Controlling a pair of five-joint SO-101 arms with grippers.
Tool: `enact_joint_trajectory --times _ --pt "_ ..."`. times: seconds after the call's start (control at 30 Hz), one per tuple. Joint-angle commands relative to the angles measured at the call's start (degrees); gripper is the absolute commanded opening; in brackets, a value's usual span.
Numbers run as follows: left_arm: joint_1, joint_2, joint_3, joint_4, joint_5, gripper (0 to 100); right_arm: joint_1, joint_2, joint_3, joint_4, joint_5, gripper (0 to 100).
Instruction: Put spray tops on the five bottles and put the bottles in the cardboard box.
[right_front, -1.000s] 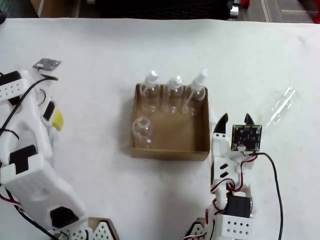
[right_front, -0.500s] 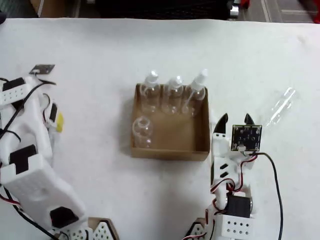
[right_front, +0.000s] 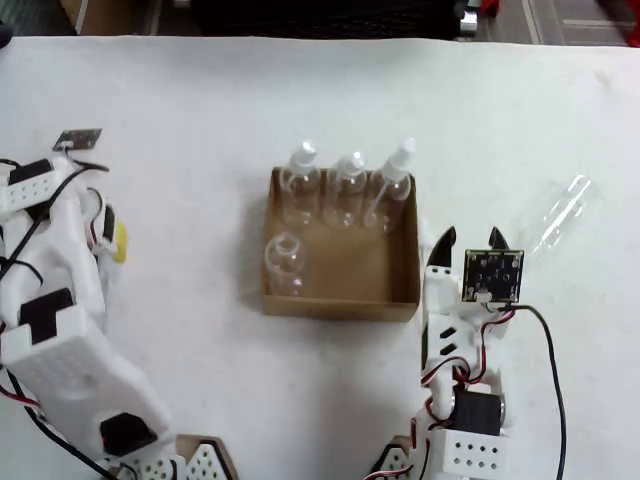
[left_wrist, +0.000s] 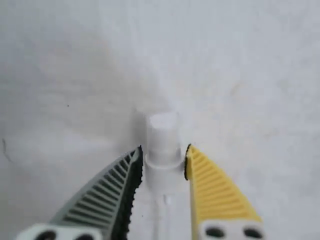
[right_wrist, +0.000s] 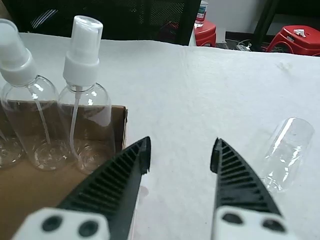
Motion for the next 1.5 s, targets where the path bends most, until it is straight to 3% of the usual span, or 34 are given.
enact_joint_trajectory --times 0.0,0.17,0.27,0.53,0.6,0.73,0.97,1.07,1.2,1.47 --pt "1.27 3.38 -2.02 -0.79 1.05 13 -0.31 -0.31 0.44 0.57 0.70 17.6" --pt "2.42 9.01 -8.53 4.66 0.97 12 -0.31 -0.31 0.44 0.57 0.70 17.6" --pt "2.51 10.33 -13.89 9.67 0.97 2 -0.31 -0.31 0.44 0.57 0.70 17.6" --pt "2.86 10.24 -35.34 28.22 0.97 2 -0.31 -0.31 0.44 0.57 0.70 17.6" --pt "3.03 9.19 -39.56 29.19 0.97 2 -0.31 -0.31 0.44 0.57 0.70 17.6" --pt "4.26 0.31 -37.89 29.10 3.96 2 -0.31 -0.31 0.44 0.57 0.70 17.6" --pt "10.86 -26.42 -25.32 28.66 11.87 2 -0.31 -0.31 0.44 0.57 0.70 17.6" --pt "13.58 -38.46 -20.13 26.29 12.57 2 -0.31 -0.31 0.44 0.57 0.70 17.6" --pt "15.34 -56.13 -10.46 17.32 12.57 2 -0.31 -0.31 0.44 0.57 0.70 17.6" --pt "30.46 -88.66 22.24 -11.60 12.66 2 -0.31 -0.31 0.44 1.27 0.70 17.6"
